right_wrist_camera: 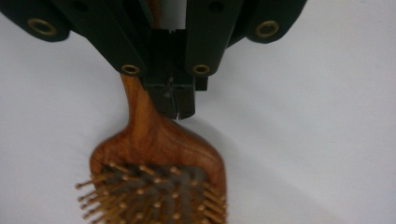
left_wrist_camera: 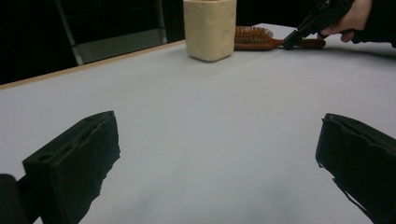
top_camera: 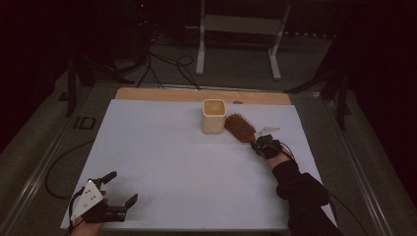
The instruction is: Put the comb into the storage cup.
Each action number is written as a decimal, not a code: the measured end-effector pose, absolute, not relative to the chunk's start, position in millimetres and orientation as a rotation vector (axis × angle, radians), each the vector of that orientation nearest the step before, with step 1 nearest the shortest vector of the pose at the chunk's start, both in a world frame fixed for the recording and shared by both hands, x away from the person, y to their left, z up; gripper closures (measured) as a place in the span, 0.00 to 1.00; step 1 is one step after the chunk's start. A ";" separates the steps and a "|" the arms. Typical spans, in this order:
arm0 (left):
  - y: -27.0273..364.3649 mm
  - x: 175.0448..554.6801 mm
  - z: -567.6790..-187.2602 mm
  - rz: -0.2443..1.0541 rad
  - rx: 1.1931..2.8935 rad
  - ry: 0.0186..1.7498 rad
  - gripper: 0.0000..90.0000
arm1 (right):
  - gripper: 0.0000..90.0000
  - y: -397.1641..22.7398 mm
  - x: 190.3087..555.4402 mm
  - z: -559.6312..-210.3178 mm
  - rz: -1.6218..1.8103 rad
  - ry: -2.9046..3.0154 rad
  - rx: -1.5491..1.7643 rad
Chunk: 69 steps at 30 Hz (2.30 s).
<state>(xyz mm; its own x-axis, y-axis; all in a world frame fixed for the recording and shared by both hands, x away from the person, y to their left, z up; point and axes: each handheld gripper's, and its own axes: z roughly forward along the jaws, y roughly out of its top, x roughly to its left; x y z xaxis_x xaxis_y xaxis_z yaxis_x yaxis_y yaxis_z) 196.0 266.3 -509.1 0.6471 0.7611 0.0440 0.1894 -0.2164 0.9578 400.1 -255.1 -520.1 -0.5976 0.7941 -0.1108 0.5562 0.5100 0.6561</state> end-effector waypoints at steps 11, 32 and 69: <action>266.5 195.7 -509.0 0.636 1.743 0.774 0.00 | 1.00 -264.4 400.8 -508.6 0.827 2.347 1.114; 265.6 195.9 -508.9 0.632 1.749 0.771 0.00 | 0.44 -286.1 411.3 -479.7 0.768 2.483 1.115; 267.4 195.8 -509.5 0.618 1.737 0.776 0.00 | 0.43 -244.3 458.1 -489.4 0.371 2.698 1.043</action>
<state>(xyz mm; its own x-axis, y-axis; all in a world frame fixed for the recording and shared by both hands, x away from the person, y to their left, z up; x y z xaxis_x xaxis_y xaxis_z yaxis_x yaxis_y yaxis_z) 195.8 267.4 -509.5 0.6517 0.7580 0.0273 0.1960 -0.2030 0.9594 458.1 -244.3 -489.4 -0.7221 0.6818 -0.1171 0.6249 0.7154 0.3125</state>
